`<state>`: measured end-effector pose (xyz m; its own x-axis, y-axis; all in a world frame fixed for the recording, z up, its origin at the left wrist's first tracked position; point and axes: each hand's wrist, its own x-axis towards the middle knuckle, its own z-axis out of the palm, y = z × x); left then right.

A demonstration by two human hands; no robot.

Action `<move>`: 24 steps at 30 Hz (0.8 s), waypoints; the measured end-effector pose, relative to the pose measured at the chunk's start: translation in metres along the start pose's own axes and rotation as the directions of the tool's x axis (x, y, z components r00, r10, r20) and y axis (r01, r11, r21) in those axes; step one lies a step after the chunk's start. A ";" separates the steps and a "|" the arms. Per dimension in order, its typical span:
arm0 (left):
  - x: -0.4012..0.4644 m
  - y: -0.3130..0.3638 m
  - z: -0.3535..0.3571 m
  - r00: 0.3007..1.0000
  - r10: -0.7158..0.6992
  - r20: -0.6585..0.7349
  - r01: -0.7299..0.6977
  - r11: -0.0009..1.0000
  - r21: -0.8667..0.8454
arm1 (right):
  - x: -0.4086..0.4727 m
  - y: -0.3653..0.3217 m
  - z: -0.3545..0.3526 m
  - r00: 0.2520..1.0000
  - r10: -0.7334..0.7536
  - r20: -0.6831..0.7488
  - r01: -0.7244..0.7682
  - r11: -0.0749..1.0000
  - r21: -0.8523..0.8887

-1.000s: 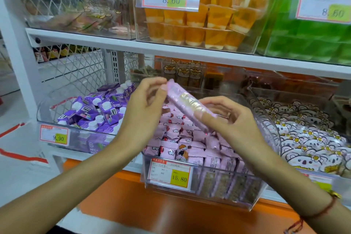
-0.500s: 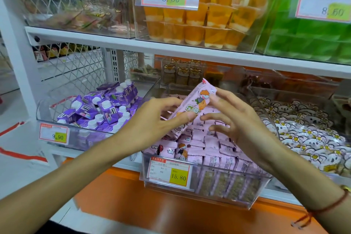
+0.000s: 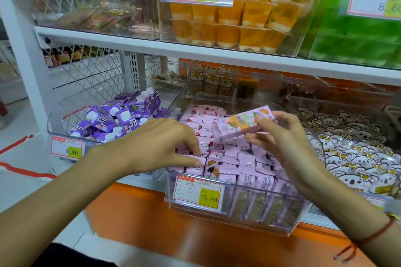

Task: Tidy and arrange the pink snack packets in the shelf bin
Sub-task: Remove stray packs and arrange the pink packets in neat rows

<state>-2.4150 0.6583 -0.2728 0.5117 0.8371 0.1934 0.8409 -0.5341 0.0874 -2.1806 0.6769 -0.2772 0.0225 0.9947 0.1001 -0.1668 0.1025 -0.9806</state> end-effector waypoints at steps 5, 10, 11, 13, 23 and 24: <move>0.002 0.000 -0.001 0.998 -0.006 0.062 0.005 1.000 0.017 | -0.012 0.009 0.011 0.971 -0.041 0.235 0.144 0.888 -0.438; 0.001 0.000 0.000 0.999 -0.046 0.029 0.047 0.999 -0.021 | -0.011 -0.014 0.001 0.895 -0.125 0.427 0.406 0.623 -0.669; 0.001 0.000 0.001 0.999 -0.050 0.021 0.051 0.999 -0.012 | -0.014 -0.015 0.002 0.871 -0.158 0.465 0.466 0.565 -0.681; 0.002 0.001 0.002 0.999 -0.048 0.013 0.048 0.999 0.008 | -0.020 -0.008 0.010 0.819 -0.189 0.542 0.565 0.429 -0.705; 0.001 0.000 0.005 0.998 -0.059 -0.020 0.059 0.998 -0.025 | -0.021 0.031 0.020 0.806 -0.189 0.561 0.590 0.176 -0.788; 0.000 0.000 0.005 0.998 -0.063 -0.026 0.061 0.997 -0.046 | -0.021 0.033 0.019 0.800 -0.161 0.577 0.599 0.187 -0.778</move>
<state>-2.4135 0.6591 -0.2780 0.4534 0.8656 0.2127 0.8617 -0.4867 0.1438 -2.2054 0.6598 -0.3084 -0.5243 0.7827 0.3352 0.7497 0.6110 -0.2542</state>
